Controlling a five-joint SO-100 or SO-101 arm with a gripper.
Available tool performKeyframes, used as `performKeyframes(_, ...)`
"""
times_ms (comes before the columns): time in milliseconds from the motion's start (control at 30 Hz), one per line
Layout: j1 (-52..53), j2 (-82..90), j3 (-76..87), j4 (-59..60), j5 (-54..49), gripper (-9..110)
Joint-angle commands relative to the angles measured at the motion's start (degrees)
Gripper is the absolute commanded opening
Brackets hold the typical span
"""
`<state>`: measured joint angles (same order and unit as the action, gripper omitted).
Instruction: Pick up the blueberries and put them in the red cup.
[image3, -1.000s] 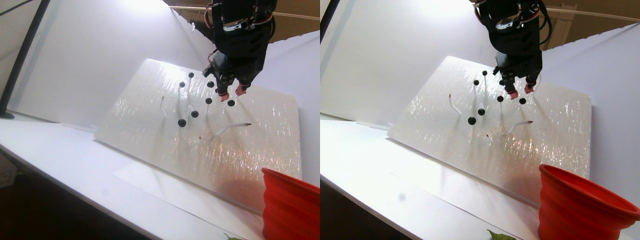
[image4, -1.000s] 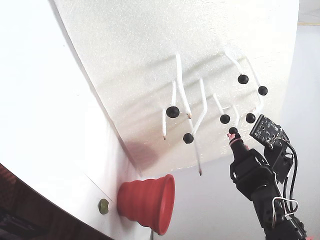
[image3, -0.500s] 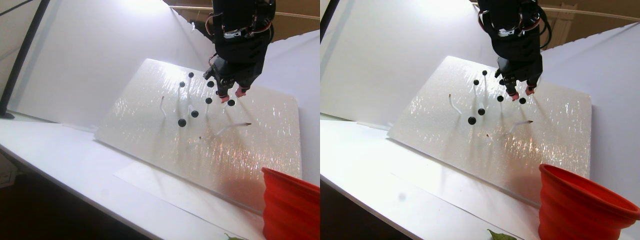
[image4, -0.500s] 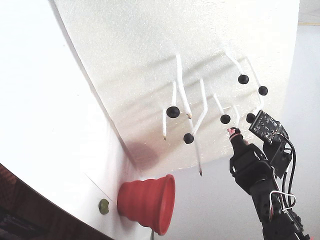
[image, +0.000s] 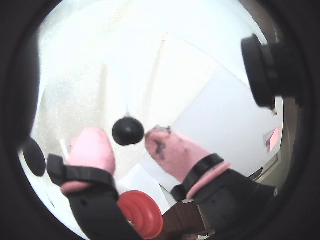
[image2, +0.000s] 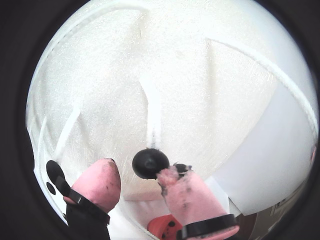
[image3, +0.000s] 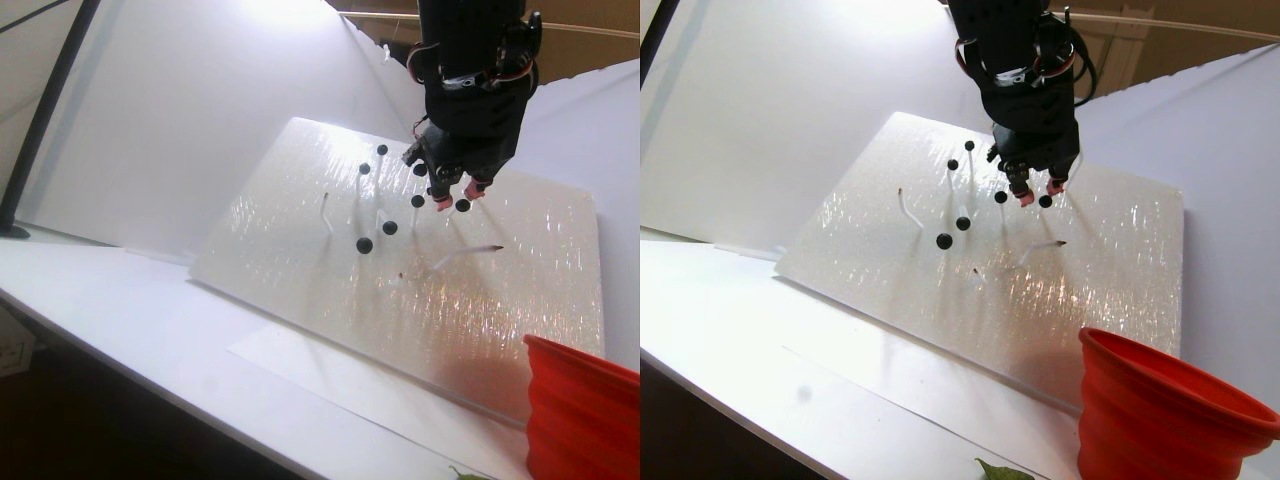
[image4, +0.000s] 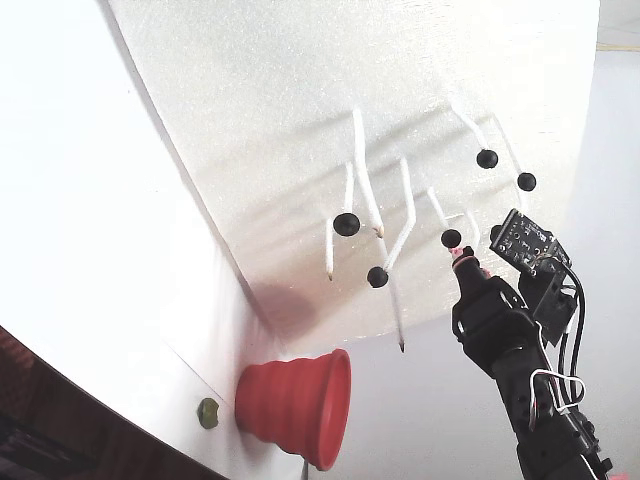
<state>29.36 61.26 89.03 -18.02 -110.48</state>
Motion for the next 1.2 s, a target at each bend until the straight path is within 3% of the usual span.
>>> performKeyframes(0, 0.62, 1.23, -7.47, 0.0, -0.09, 15)
performKeyframes(1167, 2.9, -4.39, -13.18, 0.0, -1.41, 16)
